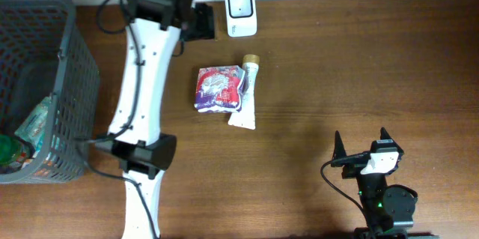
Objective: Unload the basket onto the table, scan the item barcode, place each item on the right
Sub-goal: 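Reach the left gripper into the basket and grasp the mint-green pack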
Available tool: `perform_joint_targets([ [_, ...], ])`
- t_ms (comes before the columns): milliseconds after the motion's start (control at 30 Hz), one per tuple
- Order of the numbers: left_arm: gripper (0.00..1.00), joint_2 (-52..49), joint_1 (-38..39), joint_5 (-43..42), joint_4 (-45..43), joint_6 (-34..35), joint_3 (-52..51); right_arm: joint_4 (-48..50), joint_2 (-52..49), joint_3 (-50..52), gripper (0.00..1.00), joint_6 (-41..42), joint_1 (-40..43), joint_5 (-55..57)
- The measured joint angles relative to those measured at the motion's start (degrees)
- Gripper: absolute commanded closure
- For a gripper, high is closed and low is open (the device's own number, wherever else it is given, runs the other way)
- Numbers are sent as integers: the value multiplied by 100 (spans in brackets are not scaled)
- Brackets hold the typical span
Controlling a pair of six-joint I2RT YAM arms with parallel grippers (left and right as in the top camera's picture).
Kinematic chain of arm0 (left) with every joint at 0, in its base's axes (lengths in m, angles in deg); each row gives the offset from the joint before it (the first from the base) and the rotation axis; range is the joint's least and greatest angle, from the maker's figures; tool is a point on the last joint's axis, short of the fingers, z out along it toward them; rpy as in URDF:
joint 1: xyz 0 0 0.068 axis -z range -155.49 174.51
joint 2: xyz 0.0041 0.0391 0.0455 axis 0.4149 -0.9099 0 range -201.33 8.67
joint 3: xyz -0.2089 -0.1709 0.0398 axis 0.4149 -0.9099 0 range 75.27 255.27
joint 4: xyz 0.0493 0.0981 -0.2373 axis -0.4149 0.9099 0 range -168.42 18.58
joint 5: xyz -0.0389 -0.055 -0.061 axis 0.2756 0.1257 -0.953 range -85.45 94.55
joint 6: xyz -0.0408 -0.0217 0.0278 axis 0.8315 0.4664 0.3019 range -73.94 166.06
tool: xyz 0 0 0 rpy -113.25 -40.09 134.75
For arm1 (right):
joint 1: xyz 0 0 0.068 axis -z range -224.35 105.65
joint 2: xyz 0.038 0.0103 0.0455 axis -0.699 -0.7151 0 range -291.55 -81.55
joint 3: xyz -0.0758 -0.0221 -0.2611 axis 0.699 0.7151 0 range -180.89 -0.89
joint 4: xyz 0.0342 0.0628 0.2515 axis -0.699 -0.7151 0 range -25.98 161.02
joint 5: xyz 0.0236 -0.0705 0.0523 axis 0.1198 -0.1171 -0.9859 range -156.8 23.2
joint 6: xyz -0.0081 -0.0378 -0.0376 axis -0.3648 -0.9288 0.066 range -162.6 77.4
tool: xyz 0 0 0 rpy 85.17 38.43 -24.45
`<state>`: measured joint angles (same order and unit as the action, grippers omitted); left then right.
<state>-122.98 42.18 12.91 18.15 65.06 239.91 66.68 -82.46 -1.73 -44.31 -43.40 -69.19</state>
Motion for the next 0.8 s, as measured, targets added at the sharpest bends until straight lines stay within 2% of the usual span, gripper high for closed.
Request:
perform_joint_targets([
  [133, 18, 1010, -881, 46, 9, -168, 59, -2, 0, 0, 1, 0, 0, -2],
  [267, 18, 1491, -1685, 61, 9, -192, 72, -2, 0, 0, 1, 0, 0, 0],
  [333, 12, 1519, -1882, 63, 9, -192, 70, -2, 0, 0, 1, 2, 0, 0],
  [433, 11, 1519, -2140, 232, 9, -214, 63, 0, 0, 0, 1, 0, 0, 0],
  [600, 10, 1519, -3241, 481, 7, -203, 59, -2, 0, 0, 1, 0, 0, 0],
  [667, 12, 1517, -3788, 525, 9, -79, 59, 0, 0, 0, 1, 0, 0, -2],
  [800, 15, 1517, -4389, 518, 7, 11, -57, -2, 0, 0, 1, 0, 0, 0],
])
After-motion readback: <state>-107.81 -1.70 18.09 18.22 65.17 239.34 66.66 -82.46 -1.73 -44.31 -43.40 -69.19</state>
